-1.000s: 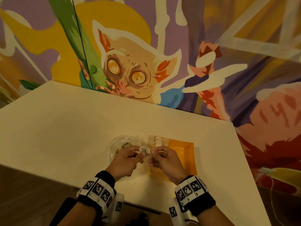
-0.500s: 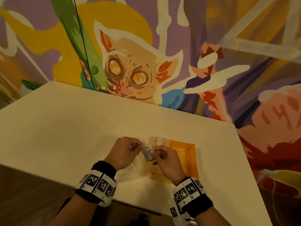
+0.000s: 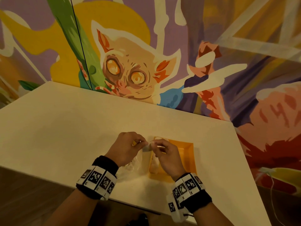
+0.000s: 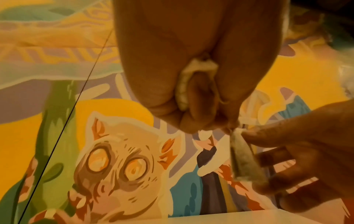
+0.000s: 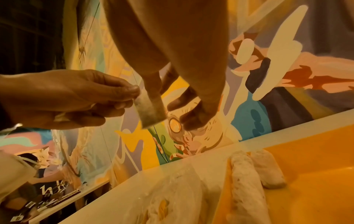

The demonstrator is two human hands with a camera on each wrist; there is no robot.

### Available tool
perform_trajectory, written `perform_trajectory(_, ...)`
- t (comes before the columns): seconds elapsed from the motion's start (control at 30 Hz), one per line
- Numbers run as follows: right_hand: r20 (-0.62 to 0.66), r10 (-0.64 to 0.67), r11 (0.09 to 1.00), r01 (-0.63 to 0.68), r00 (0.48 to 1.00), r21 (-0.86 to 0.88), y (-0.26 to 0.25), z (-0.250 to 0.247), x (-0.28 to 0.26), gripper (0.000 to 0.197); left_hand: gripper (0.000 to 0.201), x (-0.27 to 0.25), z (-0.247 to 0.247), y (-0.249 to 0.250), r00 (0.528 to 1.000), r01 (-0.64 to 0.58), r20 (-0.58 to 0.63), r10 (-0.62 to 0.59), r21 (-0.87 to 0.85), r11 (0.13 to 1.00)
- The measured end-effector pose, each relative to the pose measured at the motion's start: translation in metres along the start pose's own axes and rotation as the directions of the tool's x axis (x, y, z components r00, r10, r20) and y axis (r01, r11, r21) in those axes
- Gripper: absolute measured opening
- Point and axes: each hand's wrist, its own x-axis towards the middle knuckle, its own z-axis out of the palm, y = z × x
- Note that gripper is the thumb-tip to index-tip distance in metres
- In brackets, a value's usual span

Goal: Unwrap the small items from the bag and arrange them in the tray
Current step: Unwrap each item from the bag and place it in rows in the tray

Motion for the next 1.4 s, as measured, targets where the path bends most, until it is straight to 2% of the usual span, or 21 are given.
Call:
perform_trajectory(0.13,-0.016,-0.053,0.996,0.051,0.998,-0.071,-0.007,-0.003,0.006,0.009,0.010,0.006,-0.001,0.006,0.997,-0.041,-0.058,0.042,0.026,0.999)
perform_trajectory(0.63,-0.009,-0.044,0.994,0.043,0.999,-0.099,-0.004,-0.006,0.011,0.006,0.010,0.010,0.013,-0.004,0.986,0.026,-0.163,-0.030,-0.024,0.999)
perform_trajectory(0.73,0.038,-0.040,0.995,0.043,0.998,-0.090,-0.003,-0.004,0.013,0.011,0.009,0.012,0.013,-0.002,0.988,0.047,-0.147,-0.050,-0.026,0.999)
perform_trajectory(0.83,0.124,0.020,0.994,-0.007,0.992,-0.106,0.003,-0.002,0.018,0.022,0.009,0.015,0.017,-0.001,0.989,0.038,-0.142,-0.041,-0.025,0.999)
perform_trajectory(0.9,0.133,0.024,0.985,-0.001,0.991,-0.172,0.008,-0.002,0.021,0.019,0.010,0.016,0.020,-0.001,0.986,0.041,-0.157,-0.050,-0.058,0.997)
perform_trajectory(1.0,0.102,0.080,0.978,-0.059,0.992,-0.200,0.016,-0.006,0.027,0.031,0.013,0.018,0.027,-0.003,0.982,0.083,-0.159,-0.098,-0.101,0.991)
perform_trajectory(1.13,0.091,0.188,0.960,-0.164,0.978,-0.225,0.017,-0.017,0.040,0.011,0.021,0.019,0.040,-0.013,0.962,0.230,-0.130,-0.240,-0.094,0.969)
perform_trajectory(1.27,0.000,0.294,0.918,-0.283,0.956,-0.277,0.031,-0.035,0.059,0.010,0.020,0.017,0.063,-0.028,0.926,0.376,0.027,-0.377,0.024,0.926)
perform_trajectory(1.4,-0.100,0.426,0.808,-0.428,0.899,-0.405,0.056,-0.051,0.079,0.020,0.027,0.012,0.089,-0.045,0.881,0.434,0.149,-0.448,0.121,0.893)
